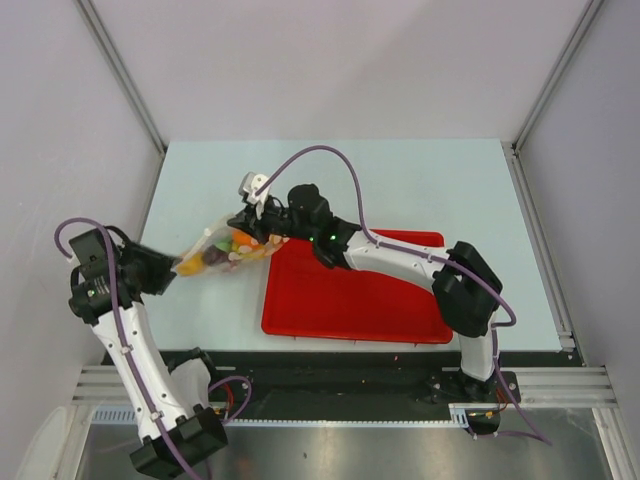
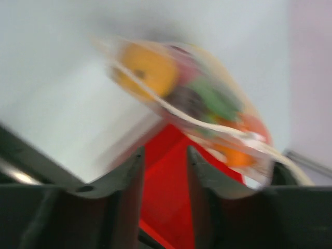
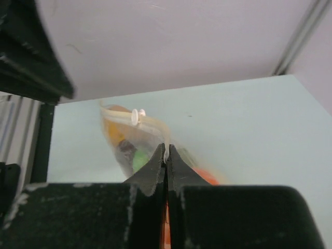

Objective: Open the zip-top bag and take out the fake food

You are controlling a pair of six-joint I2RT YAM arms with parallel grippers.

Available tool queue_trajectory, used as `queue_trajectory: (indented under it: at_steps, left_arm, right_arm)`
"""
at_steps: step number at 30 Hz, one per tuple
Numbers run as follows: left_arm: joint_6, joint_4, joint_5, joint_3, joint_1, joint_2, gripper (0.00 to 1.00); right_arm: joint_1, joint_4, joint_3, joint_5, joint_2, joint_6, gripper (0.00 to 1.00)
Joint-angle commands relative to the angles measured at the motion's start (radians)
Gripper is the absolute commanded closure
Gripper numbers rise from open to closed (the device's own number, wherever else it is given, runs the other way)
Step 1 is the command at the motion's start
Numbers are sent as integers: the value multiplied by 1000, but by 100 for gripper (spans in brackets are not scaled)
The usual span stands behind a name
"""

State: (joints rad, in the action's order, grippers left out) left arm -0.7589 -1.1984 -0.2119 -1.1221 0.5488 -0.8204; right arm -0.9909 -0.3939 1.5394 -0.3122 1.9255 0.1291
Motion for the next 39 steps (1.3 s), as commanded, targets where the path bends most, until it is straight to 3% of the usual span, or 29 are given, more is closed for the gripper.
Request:
queue_trajectory:
  at_steps: [1,4,9,18,23,25,27,28,31,33,34,35,36,39]
  left_arm:
    - [133,261,-404,-7,-1,9,45]
    - [237,250,-509,-53,-25,-66,41]
    - [354,183,-472,-131,-79,-109,43]
    - [210,250,-498,-166,-107,-57,46]
    - [236,276,-527,-182,-107,-54,60]
    - [271,243,-558,-281,-107,-138,57]
    - [341,142,-569,-382,-107,-251,45]
    - [377,97,-546,-503,-105,-287,43]
    - [446,-41,-335,-645,-138,-352,41]
    - [368,79,-188,-587,-218,-309,41]
    - [340,173,-99,-452,-260,-231,41]
    - [316,354,-54,-385,-300,-203,42]
    - [296,438,-20,-327,-364,-175,42]
    - [378,747,28,-141,-452,-96,40]
  right_arm:
    - [-3,-132,41,-167,-42,-20,100]
    - [14,-120,62,-232,-22,-43,100]
    - [66,-7,194,-419,68,-84,100]
    - [106,102,447,-490,190,-125,100]
    - [116,87,511,-591,237,-174,100]
    - [126,83,537,-639,254,-207,100]
    - [143,79,577,-668,279,-233,100]
    - [147,82,593,-673,285,-253,100]
    - [158,116,688,-691,326,-285,100]
    - [163,118,735,-697,374,-308,100]
    - [167,116,795,-700,391,-321,100]
    - [172,98,821,-708,414,-363,100]
    - [179,89,847,-720,444,-384,100]
    - [201,63,883,-745,469,-413,100]
